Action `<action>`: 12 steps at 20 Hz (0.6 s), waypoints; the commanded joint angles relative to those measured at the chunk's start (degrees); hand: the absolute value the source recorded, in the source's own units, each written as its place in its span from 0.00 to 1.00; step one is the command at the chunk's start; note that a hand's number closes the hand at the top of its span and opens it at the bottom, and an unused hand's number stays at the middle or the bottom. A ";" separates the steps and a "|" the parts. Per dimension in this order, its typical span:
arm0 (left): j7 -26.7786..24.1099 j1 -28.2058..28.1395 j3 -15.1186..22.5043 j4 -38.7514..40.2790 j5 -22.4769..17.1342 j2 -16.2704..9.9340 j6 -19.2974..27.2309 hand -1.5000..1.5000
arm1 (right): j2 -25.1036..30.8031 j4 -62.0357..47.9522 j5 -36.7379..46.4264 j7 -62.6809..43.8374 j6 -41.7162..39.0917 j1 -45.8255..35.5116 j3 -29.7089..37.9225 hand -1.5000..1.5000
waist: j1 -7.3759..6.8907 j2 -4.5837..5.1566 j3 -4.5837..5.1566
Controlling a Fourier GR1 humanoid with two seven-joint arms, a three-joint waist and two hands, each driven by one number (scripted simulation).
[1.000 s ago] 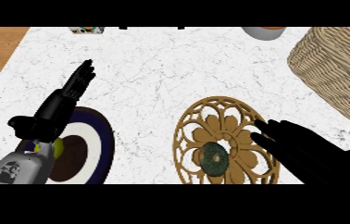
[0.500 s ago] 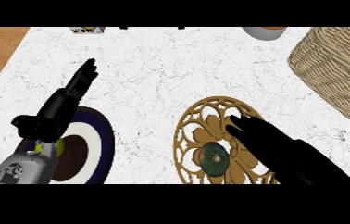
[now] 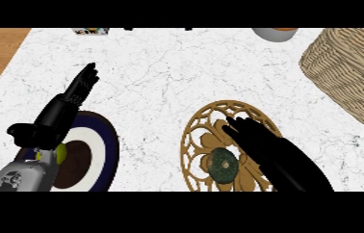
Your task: Pick the squash from the placemat and place it in the basket
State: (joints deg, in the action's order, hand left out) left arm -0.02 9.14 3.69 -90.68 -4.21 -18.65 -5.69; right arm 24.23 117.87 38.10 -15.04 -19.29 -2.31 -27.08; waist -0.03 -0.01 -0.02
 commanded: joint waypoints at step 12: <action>0.71 -1.20 -2.50 -1.21 4.65 4.83 -2.02 0.50 | -7.71 2.70 7.44 2.79 -3.42 4.31 -2.30 0.00 | 0.09 -0.03 0.03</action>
State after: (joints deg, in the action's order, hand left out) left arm 1.57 8.99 1.27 -91.88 -1.02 -15.47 -7.79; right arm 19.18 118.90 42.36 -9.82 -21.46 1.39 -26.90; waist 0.09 -0.04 -0.01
